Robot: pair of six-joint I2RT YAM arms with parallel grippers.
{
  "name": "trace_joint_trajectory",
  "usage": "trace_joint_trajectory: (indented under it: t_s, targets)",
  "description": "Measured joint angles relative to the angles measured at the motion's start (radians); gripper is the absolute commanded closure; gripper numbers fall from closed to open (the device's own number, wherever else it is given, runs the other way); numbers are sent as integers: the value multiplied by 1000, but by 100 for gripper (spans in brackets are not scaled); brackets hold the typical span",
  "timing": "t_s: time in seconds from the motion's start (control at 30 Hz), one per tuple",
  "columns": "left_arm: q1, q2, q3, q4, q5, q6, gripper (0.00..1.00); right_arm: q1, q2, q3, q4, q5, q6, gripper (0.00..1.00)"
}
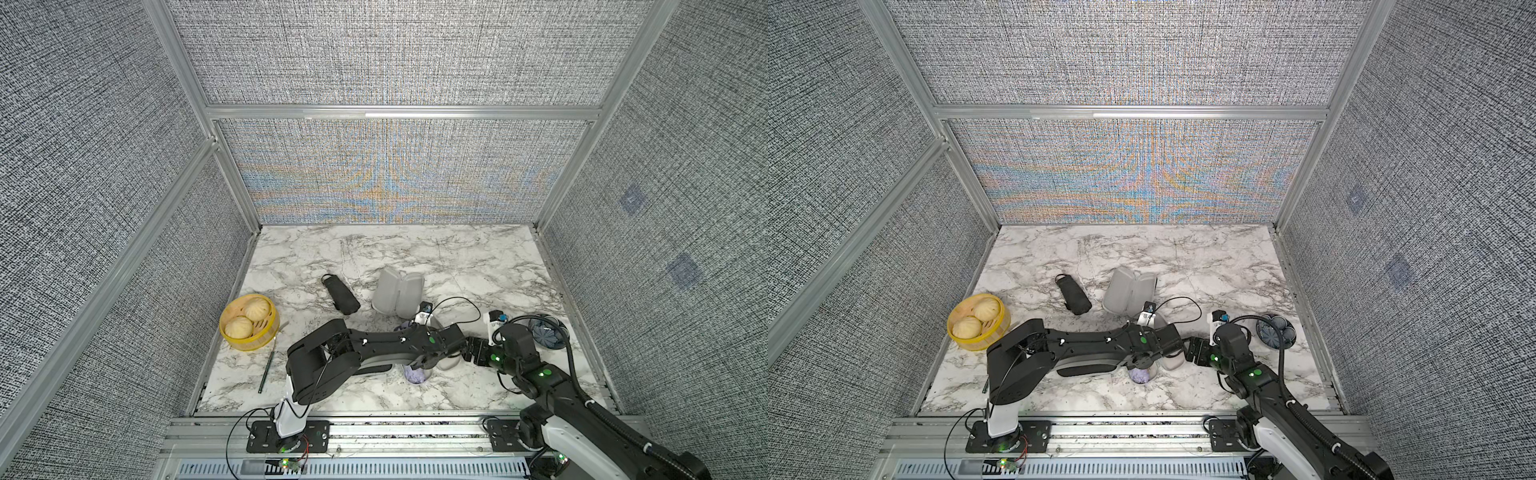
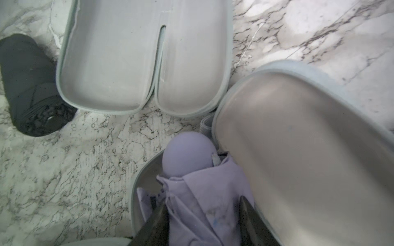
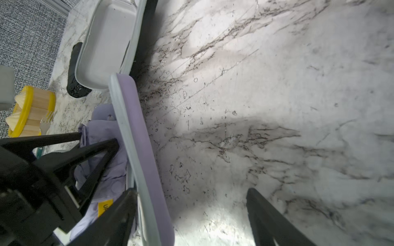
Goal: Put umbrellas into zippered umbrella sleeves
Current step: Place the umbrella in the umbrella sleeve, then close the umbrella sleeve at the center of the board.
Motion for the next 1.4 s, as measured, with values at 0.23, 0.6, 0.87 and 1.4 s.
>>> trace_joint_trajectory:
  t_s: [0.23,0.6,0.87,1.4]
  targets:
    - [4,-84,-17,39,12,45,39,-81,53,53,40,13,-12,19]
    - [-2,-287,-337,234,72,29,52,12,306,164,98,0,-101,42]
    - [-1,-313,-402,356,126,24,58,36,465,191,178,-77,-145,48]
    - [-11,-294,-397,487,270,87,59,211,307,77,231,-35,-93,47]
